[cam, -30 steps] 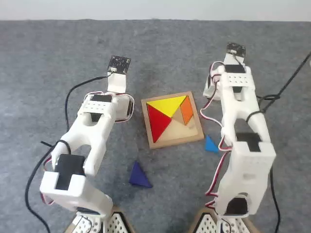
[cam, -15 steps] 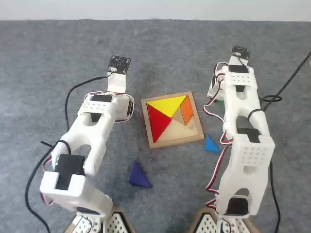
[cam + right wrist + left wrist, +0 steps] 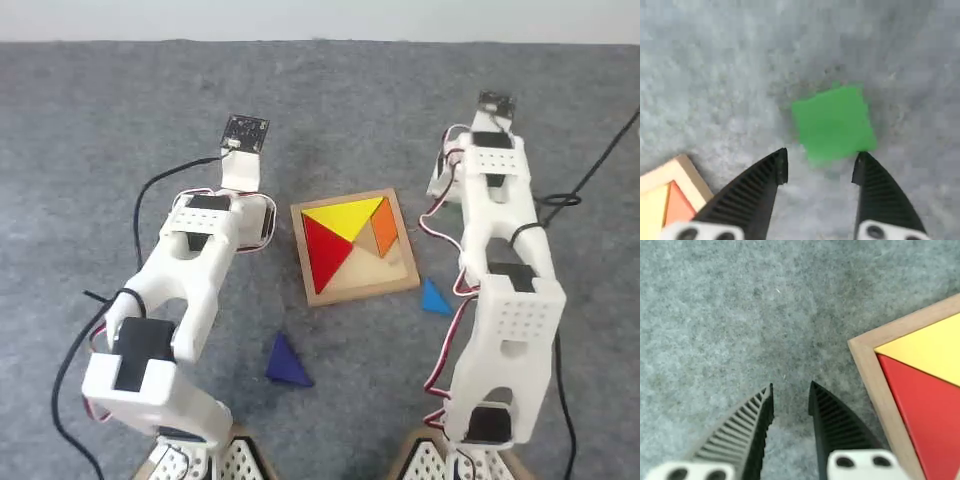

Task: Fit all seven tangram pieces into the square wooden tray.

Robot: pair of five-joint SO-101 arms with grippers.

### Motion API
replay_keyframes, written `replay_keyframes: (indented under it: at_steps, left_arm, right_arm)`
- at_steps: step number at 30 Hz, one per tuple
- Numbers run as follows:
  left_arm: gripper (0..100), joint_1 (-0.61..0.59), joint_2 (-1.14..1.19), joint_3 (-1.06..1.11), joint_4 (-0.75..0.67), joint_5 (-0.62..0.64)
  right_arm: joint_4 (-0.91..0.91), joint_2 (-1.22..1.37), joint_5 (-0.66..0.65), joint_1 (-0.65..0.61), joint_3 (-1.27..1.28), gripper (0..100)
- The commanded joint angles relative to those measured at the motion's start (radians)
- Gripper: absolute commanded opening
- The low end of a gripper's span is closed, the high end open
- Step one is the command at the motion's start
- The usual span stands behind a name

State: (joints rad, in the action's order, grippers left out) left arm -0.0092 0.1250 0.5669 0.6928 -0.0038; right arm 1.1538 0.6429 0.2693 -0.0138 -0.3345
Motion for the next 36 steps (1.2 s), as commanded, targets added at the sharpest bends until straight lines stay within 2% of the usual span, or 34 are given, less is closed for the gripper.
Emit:
replay_keyframes:
  at_steps: [1,12,17,21,26,31,36]
  left_arm:
    - [11,-0.005,-0.008,-0.044,-0.014,-0.008]
    - [11,-0.005,-0.008,-0.044,-0.014,-0.008]
    - [11,-0.005,-0.008,-0.044,-0.014,-0.008]
    - [11,-0.005,-0.008,-0.044,-0.014,-0.008]
    - [11,-0.005,-0.008,-0.044,-0.015,-0.008]
    - [11,-0.005,-0.008,-0.044,-0.015,-0.008]
    - [11,-0.005,-0.008,-0.044,-0.014,-0.008]
  right_arm:
    - [-0.007,-0.005,-0.141,0.047,-0.152,22.6]
    - [0.101,0.136,-0.571,-0.038,-0.321,22.7]
    - [0.13,0.219,-0.578,-0.033,-0.362,22.7]
    - [0.127,0.24,-0.503,0.012,-0.362,22.7]
    - [0.142,0.24,-0.512,0.045,-0.362,22.9]
    - [0.203,0.242,-0.552,0.038,-0.362,31.8]
    - [0.183,0.24,-0.549,0.041,-0.362,32.9]
